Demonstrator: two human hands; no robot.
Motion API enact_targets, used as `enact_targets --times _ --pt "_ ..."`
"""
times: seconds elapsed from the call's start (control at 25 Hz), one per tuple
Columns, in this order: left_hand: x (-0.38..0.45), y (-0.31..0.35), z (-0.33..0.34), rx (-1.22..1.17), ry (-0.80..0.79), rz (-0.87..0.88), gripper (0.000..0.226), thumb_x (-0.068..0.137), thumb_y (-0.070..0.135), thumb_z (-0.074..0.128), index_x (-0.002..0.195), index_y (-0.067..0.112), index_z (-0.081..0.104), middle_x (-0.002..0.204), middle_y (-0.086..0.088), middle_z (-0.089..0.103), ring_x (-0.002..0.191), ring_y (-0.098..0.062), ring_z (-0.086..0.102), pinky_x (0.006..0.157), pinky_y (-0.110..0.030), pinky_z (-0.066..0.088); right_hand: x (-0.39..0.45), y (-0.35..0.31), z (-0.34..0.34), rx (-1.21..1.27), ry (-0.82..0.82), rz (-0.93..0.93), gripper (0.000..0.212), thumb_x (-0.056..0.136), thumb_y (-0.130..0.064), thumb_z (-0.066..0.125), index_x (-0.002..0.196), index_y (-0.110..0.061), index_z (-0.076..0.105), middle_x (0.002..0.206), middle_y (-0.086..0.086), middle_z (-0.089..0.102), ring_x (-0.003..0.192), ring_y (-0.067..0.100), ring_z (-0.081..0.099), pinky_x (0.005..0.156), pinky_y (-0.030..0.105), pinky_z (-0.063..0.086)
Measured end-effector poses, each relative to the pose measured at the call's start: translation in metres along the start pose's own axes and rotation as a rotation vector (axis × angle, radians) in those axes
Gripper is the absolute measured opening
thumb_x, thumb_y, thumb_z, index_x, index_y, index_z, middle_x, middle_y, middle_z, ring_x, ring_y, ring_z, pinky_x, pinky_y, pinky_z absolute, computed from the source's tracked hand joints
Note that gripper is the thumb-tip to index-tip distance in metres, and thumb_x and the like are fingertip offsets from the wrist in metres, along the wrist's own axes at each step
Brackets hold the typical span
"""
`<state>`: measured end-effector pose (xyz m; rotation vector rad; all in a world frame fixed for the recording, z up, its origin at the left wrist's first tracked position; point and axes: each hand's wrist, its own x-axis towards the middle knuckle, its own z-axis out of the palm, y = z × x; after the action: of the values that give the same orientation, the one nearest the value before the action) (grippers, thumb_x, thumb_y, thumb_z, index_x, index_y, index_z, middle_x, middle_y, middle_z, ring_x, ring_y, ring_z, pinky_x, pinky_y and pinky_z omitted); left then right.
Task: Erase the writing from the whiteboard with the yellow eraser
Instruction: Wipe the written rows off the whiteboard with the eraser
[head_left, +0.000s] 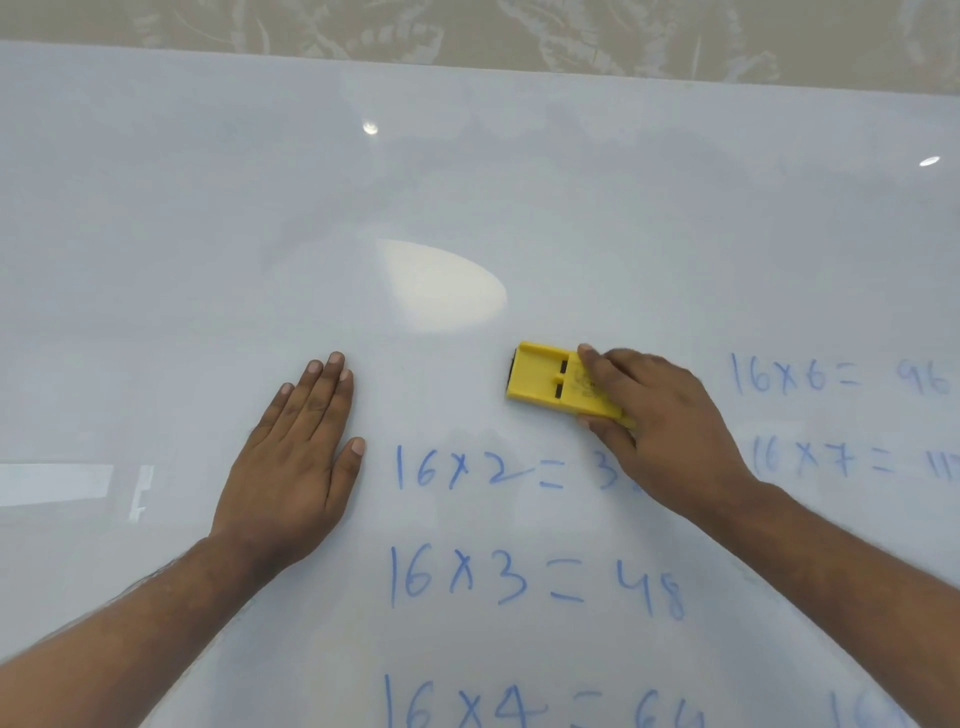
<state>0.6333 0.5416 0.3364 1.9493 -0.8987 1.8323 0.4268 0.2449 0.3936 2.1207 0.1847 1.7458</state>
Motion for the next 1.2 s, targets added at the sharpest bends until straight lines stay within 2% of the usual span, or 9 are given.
enact_targets --times 0.12,0.32,0.48,0.6,0.68,0.88,1.0,1.2 --pt "-0.003 0.001 0.001 -0.004 0.008 -0.018 0.063 0.104 0.038 0.022 0.16 0.009 0.015 0.17 -0.002 0.01 0.157 -0.014 0.005 0.128 -0.037 0.009 -0.007 0.006 -0.006 -0.056 -0.035 -0.086 0.058 0.09 -0.036 0.065 0.141 -0.015 0.048 0.12 0.004 0.062 0.098 0.029 0.06 0.082 0.04 0.047" --pt "-0.004 0.002 0.001 -0.007 0.011 -0.024 0.063 0.104 0.038 0.022 0.16 0.01 0.014 0.17 -0.001 0.009 0.157 -0.013 0.005 0.128 -0.038 0.01 0.016 -0.017 0.008 -0.003 0.046 0.036 0.062 0.086 -0.03 0.071 0.141 -0.015 0.049 0.119 0.009 0.062 0.097 0.034 0.058 0.081 0.042 0.044" --pt "-0.004 0.0 0.003 -0.013 0.008 -0.01 0.063 0.104 0.037 0.024 0.16 0.008 0.015 0.17 -0.002 0.01 0.157 -0.015 0.006 0.127 -0.039 0.012 0.05 -0.057 0.02 0.037 0.068 0.083 0.063 0.086 -0.037 0.067 0.143 -0.018 0.046 0.12 0.007 0.059 0.103 0.032 0.054 0.085 0.042 0.038" --pt "-0.006 0.0 0.005 -0.021 0.019 -0.014 0.063 0.104 0.037 0.025 0.16 0.008 0.016 0.17 -0.003 0.012 0.157 -0.016 0.008 0.127 -0.04 0.013 0.052 -0.085 0.028 0.044 0.019 -0.01 0.062 0.088 -0.04 0.062 0.144 -0.02 0.043 0.121 0.005 0.057 0.102 0.03 0.052 0.085 0.04 0.036" --pt "-0.008 -0.001 0.004 -0.019 0.029 -0.002 0.063 0.104 0.036 0.026 0.159 0.008 0.017 0.169 -0.004 0.013 0.157 -0.016 0.008 0.127 -0.04 0.012 0.038 -0.094 0.03 0.061 -0.014 -0.086 0.06 0.089 -0.039 0.061 0.143 -0.019 0.044 0.119 0.004 0.058 0.1 0.029 0.053 0.085 0.041 0.04" --pt "-0.012 -0.001 0.003 -0.01 0.021 -0.014 0.062 0.104 0.035 0.025 0.159 0.008 0.017 0.169 -0.004 0.012 0.157 -0.018 0.009 0.127 -0.04 0.012 0.014 -0.07 0.02 0.024 -0.094 -0.249 0.058 0.087 -0.04 0.064 0.139 -0.017 0.051 0.112 0.004 0.062 0.093 0.029 0.058 0.079 0.038 0.043" --pt "-0.013 0.001 0.003 -0.013 0.022 -0.026 0.062 0.104 0.035 0.024 0.159 0.007 0.017 0.169 -0.003 0.011 0.157 -0.018 0.009 0.128 -0.04 0.012 0.021 -0.056 0.016 0.019 -0.073 -0.18 0.059 0.084 -0.038 0.069 0.137 -0.018 0.052 0.111 0.004 0.061 0.092 0.029 0.057 0.078 0.036 0.04" --pt "-0.015 0.002 0.004 -0.025 0.033 -0.024 0.062 0.104 0.033 0.026 0.159 0.006 0.018 0.169 -0.005 0.013 0.157 -0.02 0.011 0.127 -0.042 0.015 0.033 -0.093 0.032 0.105 0.016 -0.037 0.058 0.084 -0.036 0.067 0.136 -0.015 0.053 0.11 0.008 0.061 0.094 0.032 0.056 0.079 0.04 0.041"
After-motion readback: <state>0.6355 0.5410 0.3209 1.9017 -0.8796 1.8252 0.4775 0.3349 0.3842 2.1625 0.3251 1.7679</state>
